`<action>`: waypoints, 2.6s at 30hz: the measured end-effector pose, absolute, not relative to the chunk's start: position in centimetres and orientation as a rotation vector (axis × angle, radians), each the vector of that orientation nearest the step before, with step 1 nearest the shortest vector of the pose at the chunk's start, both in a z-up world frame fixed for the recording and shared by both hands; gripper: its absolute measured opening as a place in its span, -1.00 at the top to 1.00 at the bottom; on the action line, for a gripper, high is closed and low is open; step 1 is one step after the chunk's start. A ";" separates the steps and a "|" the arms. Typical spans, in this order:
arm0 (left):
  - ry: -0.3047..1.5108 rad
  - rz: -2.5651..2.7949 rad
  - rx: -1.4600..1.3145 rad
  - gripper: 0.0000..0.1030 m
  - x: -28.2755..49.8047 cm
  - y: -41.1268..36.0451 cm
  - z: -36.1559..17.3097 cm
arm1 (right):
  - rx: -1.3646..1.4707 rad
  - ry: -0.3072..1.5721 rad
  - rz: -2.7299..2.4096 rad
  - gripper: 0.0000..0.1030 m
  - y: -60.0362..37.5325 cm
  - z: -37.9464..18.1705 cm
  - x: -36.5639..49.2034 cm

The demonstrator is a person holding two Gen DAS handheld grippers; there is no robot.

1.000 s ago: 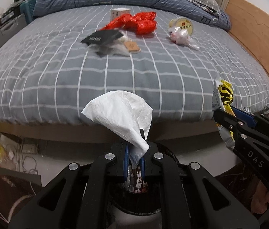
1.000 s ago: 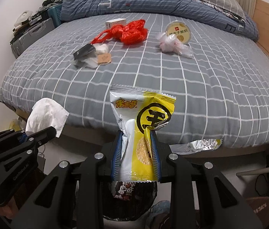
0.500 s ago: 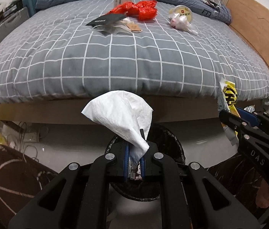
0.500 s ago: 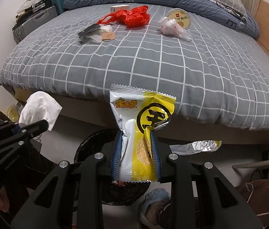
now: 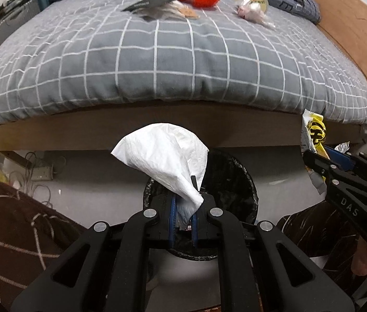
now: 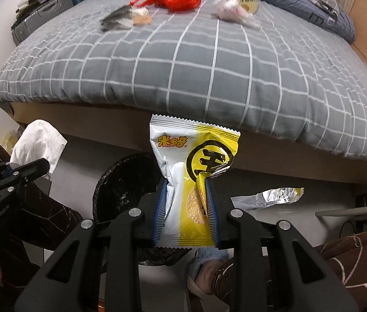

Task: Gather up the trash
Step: 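Carry the tissue and cracker packet off the bed over the black bin, then open the right tool to drop the cracker packet into the bin, then open the left tool to drop the white tissue into the bin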

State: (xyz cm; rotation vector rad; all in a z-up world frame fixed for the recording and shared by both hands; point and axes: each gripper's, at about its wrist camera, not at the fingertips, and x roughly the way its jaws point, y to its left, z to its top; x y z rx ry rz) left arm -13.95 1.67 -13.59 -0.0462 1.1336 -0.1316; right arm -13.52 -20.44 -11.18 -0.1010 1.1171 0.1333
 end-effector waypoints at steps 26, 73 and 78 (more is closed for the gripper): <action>1.251 -0.087 -0.159 0.84 -8.1 4.9 -19.6 | -0.041 1.252 0.238 0.45 -15.7 -16.5 -9.8; 1.306 -0.063 -0.162 0.84 -8.1 5.4 -20.5 | -0.092 1.190 0.125 -0.85 -16.6 -16.9 -9.9; 1.303 -0.094 -0.137 0.84 -7.9 3.1 -20.1 | -0.089 1.118 0.072 -0.85 -19.6 -15.1 -10.3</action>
